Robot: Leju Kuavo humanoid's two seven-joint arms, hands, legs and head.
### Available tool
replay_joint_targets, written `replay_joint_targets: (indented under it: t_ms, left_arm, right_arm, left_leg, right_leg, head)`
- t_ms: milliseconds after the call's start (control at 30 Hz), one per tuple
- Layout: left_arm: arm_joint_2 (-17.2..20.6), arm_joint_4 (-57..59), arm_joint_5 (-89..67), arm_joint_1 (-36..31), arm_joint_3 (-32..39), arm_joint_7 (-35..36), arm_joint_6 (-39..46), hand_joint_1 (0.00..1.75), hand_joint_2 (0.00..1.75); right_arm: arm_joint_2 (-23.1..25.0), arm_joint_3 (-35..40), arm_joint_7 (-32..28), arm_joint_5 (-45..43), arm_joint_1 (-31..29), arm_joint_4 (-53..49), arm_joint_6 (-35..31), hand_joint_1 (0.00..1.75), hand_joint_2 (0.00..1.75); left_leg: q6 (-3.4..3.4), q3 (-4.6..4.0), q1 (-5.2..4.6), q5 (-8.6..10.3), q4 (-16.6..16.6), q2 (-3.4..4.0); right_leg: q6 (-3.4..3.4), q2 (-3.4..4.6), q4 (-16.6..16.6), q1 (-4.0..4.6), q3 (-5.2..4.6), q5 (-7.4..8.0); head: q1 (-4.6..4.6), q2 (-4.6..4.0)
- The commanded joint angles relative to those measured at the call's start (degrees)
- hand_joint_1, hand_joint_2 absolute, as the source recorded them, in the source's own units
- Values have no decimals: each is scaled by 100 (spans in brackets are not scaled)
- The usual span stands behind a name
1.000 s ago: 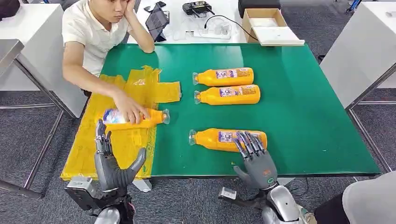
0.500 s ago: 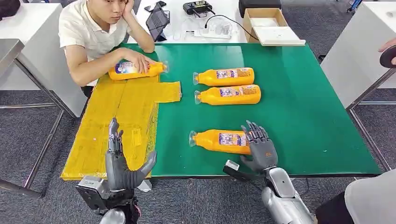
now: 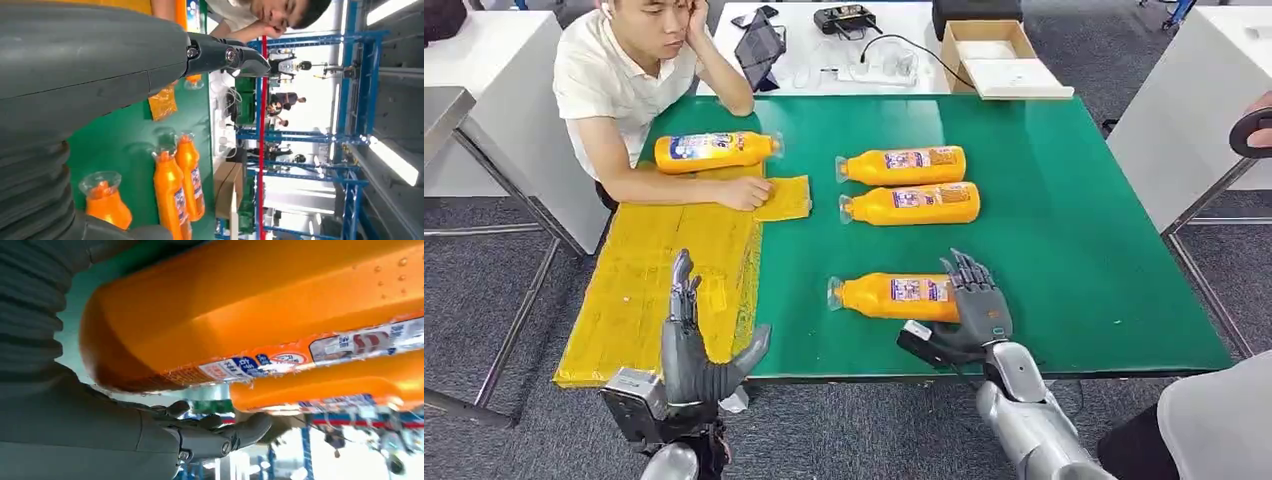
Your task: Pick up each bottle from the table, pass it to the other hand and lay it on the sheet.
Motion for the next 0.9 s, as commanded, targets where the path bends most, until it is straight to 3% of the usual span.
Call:
replay_joint_targets:
  t_ms: [33,200,233,533,633,667,733,867,900]
  left_arm:
    - [162,374,-43,-236,-159,167,-46,0,175]
    - [186,374,93,-265,-154,262,-233,0,175]
    - [189,376,103,-269,-153,266,-249,0,175]
    - [214,422,183,-290,-153,300,-366,0,175]
    - [227,427,249,-286,-152,303,-431,0,175]
    - [230,415,432,-260,-133,331,-545,0,175]
    - [212,435,713,-225,-95,425,-709,0,175]
    - [29,1042,1461,-297,-43,897,-728,0,175]
    - [-35,1191,1661,-323,-24,829,-694,0,175]
  right_arm:
    - [156,255,317,-173,-220,955,792,173,175]
    - [136,193,292,-328,-203,1053,902,175,175]
    - [141,172,269,-366,-197,1062,921,175,175]
    - [132,62,79,-592,-122,1109,993,173,175]
    - [217,-130,-463,-1016,-29,968,1058,171,175]
    - [318,-385,-1213,-1631,85,756,1206,162,175]
    - [433,-464,-1759,-2045,222,462,1226,159,175]
    - [751,-80,-2571,-3338,993,-1420,1382,171,175]
    - [755,119,-2444,-3515,1162,-1862,1409,171,175]
  left_leg:
    - [-11,5,8,13,-9,-3]
    - [-18,-16,18,30,-15,-3]
    - [-7,20,6,12,-8,-3]
    - [-3,43,6,10,-9,-10]
    - [-6,38,9,15,-13,-16]
    - [-9,28,13,22,-18,-22]
    - [-7,37,9,16,-16,-11]
    - [-14,30,17,15,-17,13]
    - [-4,42,8,5,-9,13]
  right_leg:
    - [-14,-11,-14,9,9,12]
    - [-25,-20,-33,20,-4,34]
    - [-23,-13,-14,7,23,18]
    - [-22,-16,-15,8,45,13]
    - [-25,-24,-23,12,44,17]
    - [-29,-33,-30,16,38,23]
    - [-26,-19,-24,13,41,19]
    - [-33,6,-25,21,29,25]
    - [-23,14,-11,13,38,14]
  head:
    - [2,0]
    - [2,-2]
    - [2,0]
    - [2,0]
    - [2,0]
    - [2,0]
    - [4,0]
    - [4,-2]
    - [2,0]
